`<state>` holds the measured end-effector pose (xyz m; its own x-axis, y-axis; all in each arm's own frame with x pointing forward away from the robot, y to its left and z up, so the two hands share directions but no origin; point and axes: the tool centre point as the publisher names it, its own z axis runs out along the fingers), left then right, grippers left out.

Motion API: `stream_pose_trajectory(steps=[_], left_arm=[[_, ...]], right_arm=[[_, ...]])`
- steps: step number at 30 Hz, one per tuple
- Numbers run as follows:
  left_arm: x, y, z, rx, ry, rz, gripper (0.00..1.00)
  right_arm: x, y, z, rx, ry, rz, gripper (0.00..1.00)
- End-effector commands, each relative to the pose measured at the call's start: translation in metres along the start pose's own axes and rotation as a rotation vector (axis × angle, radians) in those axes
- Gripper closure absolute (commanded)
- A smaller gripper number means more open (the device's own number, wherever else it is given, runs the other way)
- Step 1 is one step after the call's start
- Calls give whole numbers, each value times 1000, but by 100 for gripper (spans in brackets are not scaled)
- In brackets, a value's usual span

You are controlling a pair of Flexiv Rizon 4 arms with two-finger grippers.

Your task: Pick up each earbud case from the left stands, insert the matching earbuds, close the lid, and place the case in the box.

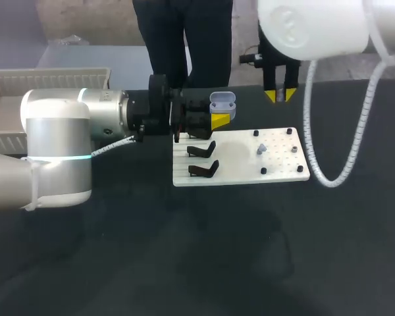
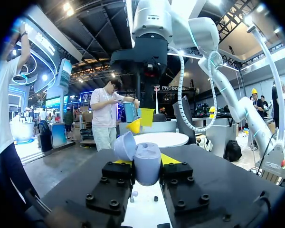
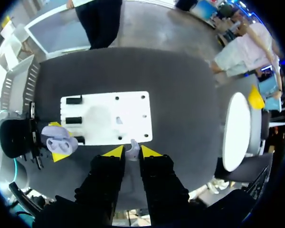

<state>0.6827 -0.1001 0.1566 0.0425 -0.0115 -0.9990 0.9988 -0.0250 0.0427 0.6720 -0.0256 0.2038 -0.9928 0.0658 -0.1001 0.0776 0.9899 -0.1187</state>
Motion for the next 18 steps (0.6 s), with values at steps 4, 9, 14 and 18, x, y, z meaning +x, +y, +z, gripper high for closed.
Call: stream_pose_trajectory(steps=[4,9,14,18], left_arm=[[1,-1,0,-4,-4,4,100],[1,-1,0,-4,-4,4,100],[1,-1,0,-4,-4,4,100],[1,-1,0,-4,-4,4,100]], right_arm=[[10,15,-18,51,15,452,100],[20,19,-23,30,64,542,100],[28,30,-30,24,97,556,100],[29,41,-36,12,94,533,100]])
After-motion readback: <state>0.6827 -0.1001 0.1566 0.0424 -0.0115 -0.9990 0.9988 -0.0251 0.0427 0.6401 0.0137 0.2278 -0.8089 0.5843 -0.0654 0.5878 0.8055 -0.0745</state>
